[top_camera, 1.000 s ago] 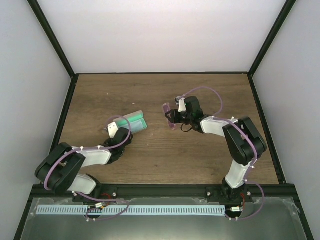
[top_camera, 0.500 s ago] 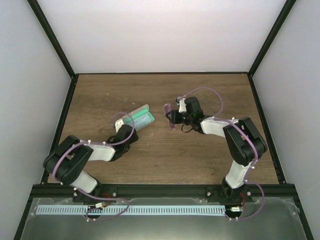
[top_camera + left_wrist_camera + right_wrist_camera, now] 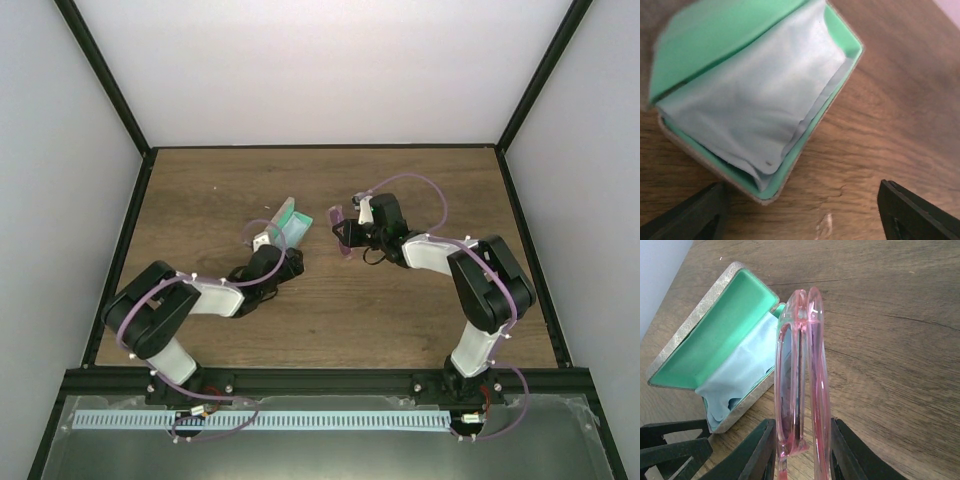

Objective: Organize the sunglasses
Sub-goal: Move the sunglasses case at the center of the board.

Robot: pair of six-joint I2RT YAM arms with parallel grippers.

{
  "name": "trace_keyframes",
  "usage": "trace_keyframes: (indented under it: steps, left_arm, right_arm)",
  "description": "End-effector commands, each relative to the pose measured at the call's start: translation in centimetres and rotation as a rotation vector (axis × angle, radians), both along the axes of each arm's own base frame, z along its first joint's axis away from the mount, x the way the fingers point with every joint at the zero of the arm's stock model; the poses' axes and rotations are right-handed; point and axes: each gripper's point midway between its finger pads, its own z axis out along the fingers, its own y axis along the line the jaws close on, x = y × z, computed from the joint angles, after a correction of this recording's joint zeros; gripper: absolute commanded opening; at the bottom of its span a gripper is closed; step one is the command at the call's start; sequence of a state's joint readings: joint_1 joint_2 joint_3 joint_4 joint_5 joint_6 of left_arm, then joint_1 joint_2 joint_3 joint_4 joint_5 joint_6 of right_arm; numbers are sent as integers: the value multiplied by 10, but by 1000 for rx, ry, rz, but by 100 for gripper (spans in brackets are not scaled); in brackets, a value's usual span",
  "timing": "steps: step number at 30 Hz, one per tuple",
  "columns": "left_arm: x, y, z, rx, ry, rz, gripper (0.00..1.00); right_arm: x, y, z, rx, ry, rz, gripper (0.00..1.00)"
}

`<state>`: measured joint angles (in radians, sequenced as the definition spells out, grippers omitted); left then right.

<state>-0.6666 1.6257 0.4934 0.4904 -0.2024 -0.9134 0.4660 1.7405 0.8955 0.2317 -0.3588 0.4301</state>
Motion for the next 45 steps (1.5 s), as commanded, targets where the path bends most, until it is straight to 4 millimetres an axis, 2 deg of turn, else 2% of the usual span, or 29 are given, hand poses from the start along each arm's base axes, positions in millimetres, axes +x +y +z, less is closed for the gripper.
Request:
trace_keyframes:
  steps: [1,7,11,16,20,25,28,34,39,45]
  left_arm:
    - [-22,2,-17,108,86,-69,87]
    - [-25,18,14,187,8,-27,90]
    - [-24,28,43,184,-91,21,89]
    - [-20,68,84,188,-284,205,89]
    - [-16,78,120,175,-390,264,88]
    - [-13,101,138,187,-454,390,87]
    - [-1,120,139,230,-471,438,87]
    - [40,154,103,195,-382,447,87]
    - [65,149,80,150,-314,375,87]
    - [84,124,56,110,-279,281,87]
  right_arm:
    - [7,-1,11,-1,-41,-8,29]
    - [9,-1,11,5,-38,-14,29]
    - [8,0,16,62,-38,-42,29]
    - [0,14,23,222,-8,-12,29]
    - [0,29,27,325,31,36,29]
    - [1,39,33,454,72,35,29]
    - [3,40,32,510,97,-6,29]
    - [4,42,34,556,109,-17,29]
    - [3,43,38,546,101,-8,29]
    - [2,44,41,540,97,7,29]
